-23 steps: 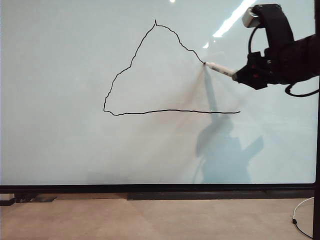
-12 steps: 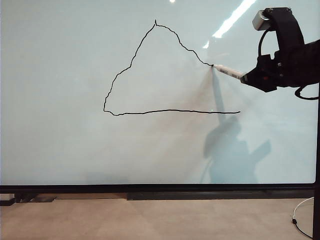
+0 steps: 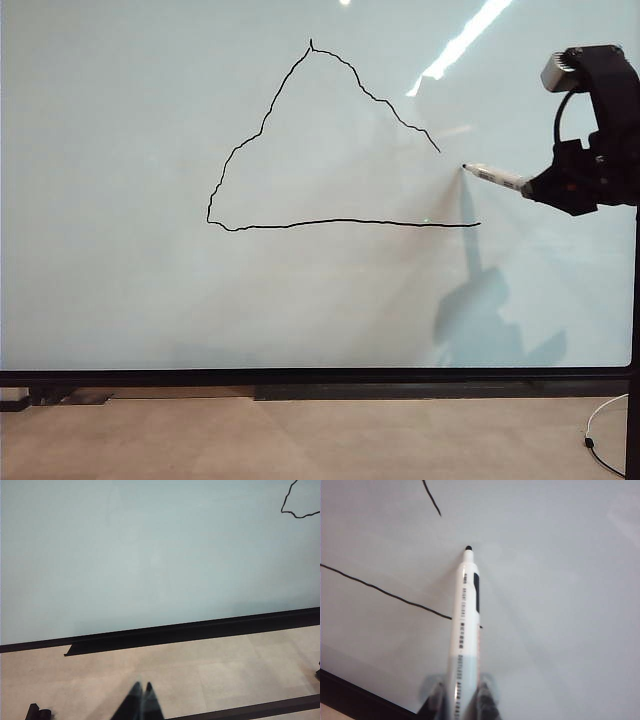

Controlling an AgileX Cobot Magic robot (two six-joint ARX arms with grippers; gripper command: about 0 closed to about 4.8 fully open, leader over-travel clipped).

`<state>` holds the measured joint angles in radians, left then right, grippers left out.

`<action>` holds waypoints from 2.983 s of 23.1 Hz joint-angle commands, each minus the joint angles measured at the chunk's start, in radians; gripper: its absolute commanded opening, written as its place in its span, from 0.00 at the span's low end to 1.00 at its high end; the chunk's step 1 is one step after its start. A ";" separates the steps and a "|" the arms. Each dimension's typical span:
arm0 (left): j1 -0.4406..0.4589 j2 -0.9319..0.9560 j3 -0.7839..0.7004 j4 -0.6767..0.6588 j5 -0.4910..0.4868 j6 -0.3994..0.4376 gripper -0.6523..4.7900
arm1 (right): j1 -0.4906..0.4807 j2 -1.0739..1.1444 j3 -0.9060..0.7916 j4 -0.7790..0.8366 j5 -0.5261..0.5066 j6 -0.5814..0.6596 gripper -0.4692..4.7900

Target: Pick up the pen on the shelf to the right of the whiteboard and draw a triangle.

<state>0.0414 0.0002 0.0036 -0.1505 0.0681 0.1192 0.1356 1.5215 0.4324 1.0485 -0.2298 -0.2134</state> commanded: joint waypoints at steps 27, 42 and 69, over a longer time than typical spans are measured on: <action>0.000 0.000 0.003 0.009 0.003 0.001 0.11 | -0.103 0.124 -0.060 0.111 -0.066 0.027 0.08; 0.000 0.000 0.003 0.009 0.003 0.001 0.11 | -0.159 -0.300 -0.411 0.212 -0.006 0.143 0.08; 0.000 0.000 0.003 0.009 0.003 0.001 0.11 | -0.549 -0.639 -0.433 0.040 -0.401 0.201 0.08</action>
<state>0.0414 0.0002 0.0036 -0.1505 0.0681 0.1192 -0.4129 0.9085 0.0067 1.1053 -0.6235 -0.0319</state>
